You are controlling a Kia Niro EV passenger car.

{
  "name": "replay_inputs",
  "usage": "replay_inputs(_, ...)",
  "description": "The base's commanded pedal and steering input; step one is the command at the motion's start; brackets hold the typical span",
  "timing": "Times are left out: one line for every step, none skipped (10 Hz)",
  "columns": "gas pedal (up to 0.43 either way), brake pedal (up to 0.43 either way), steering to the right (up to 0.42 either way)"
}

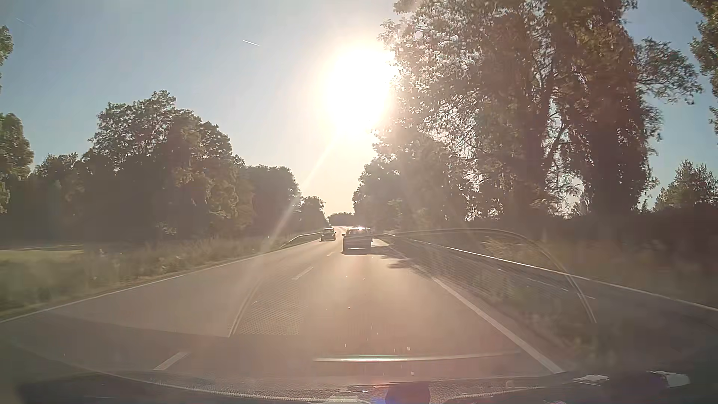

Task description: Follow the waypoints while adhering to traffic rules and regulations

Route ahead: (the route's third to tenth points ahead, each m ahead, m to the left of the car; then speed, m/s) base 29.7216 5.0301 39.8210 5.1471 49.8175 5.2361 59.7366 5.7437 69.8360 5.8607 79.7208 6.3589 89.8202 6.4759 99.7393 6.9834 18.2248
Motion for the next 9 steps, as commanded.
replay_inputs(0.059,0.0,-0.003)
replay_inputs(0.079,0.0,-0.003)
replay_inputs(0.079,0.0,-0.003)
replay_inputs(0.087,0.0,-0.003)
replay_inputs(0.087,0.0,-0.003)
replay_inputs(0.087,0.0,-0.003)
replay_inputs(0.087,0.0,-0.003)
replay_inputs(0.087,0.0,-0.003)
replay_inputs(0.087,0.0,-0.003)
